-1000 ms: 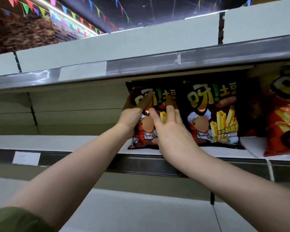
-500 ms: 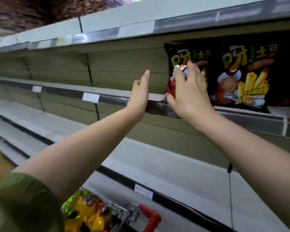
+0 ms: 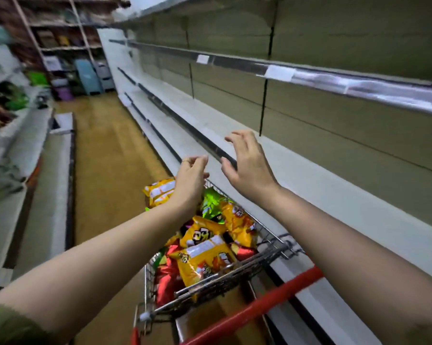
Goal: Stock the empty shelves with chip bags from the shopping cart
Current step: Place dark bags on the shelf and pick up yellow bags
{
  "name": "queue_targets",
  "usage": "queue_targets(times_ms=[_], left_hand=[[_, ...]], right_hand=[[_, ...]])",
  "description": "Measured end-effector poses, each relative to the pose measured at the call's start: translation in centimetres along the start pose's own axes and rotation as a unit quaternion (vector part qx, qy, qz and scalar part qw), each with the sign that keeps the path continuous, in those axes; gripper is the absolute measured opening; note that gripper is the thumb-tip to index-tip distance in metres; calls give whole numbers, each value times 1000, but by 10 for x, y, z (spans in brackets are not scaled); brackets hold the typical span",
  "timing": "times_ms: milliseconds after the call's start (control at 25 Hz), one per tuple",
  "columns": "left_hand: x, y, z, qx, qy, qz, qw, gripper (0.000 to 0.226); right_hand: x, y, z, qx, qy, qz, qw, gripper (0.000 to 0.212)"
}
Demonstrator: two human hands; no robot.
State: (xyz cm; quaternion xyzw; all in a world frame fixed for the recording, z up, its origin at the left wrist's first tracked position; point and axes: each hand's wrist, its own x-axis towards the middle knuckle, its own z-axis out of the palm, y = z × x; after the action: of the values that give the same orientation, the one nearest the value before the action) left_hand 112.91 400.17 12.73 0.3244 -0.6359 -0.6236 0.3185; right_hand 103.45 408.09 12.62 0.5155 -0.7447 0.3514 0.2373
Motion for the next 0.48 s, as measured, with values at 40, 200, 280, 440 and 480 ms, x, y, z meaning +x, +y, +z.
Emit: queue_targets(times_ms=[40, 200, 280, 440, 480], left_hand=[[0, -6, -10, 15, 5, -8, 1000, 16], [-1, -43, -35, 22, 18, -20, 999, 14], [-14, -70, -41, 59, 8, -21, 998, 14], [-48, -128, -44, 183, -30, -16, 983, 29], [-60, -137, -41, 222, -31, -18, 974, 34]], right_hand=[[-1, -2, 12, 8, -15, -6, 1000, 47], [-26, 4, 48, 69, -72, -23, 995, 41], [-56, 21, 52, 81, -127, -5, 989, 39], [-130, 61, 50, 38, -284, 56, 956, 41], [-148, 70, 47, 25, -325, 65, 943, 42]])
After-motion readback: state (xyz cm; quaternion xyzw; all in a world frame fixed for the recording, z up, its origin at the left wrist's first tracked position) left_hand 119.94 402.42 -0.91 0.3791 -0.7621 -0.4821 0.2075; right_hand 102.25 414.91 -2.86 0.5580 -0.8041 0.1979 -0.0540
